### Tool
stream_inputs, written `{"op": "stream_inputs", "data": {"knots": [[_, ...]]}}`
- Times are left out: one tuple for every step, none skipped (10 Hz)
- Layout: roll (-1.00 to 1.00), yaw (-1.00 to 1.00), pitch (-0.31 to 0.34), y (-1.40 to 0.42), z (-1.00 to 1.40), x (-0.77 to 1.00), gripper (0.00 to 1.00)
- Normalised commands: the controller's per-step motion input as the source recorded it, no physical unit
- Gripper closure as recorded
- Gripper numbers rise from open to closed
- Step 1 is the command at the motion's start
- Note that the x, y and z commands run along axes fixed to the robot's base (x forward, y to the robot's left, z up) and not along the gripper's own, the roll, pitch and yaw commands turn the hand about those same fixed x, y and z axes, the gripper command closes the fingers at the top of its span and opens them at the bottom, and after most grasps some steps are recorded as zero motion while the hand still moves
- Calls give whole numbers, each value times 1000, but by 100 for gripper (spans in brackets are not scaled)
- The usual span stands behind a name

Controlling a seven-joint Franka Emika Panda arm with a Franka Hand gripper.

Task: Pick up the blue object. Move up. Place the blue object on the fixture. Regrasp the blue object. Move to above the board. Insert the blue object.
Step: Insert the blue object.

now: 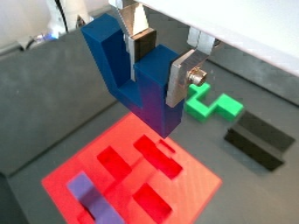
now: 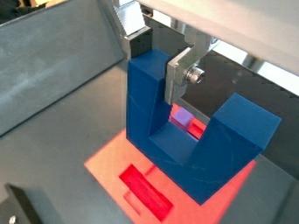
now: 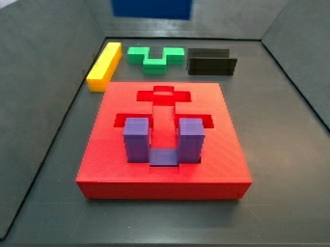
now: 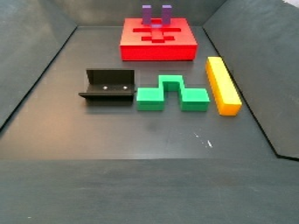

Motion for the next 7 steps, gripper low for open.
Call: {"op": "stream_inputs", "data": {"knots": [[-396,0,-107,0,-220,734,100],[-404,-6,-139,34,-251,694,100],[-281,-11,-66,86,-457,423,100],[-150,-29,-3,103,-609,129,100],[-16,-37,0,137,-683,0,100],[0,-3,0,146,-643,-37,100],[-60,0,0,200,-623,-51,100]]}}
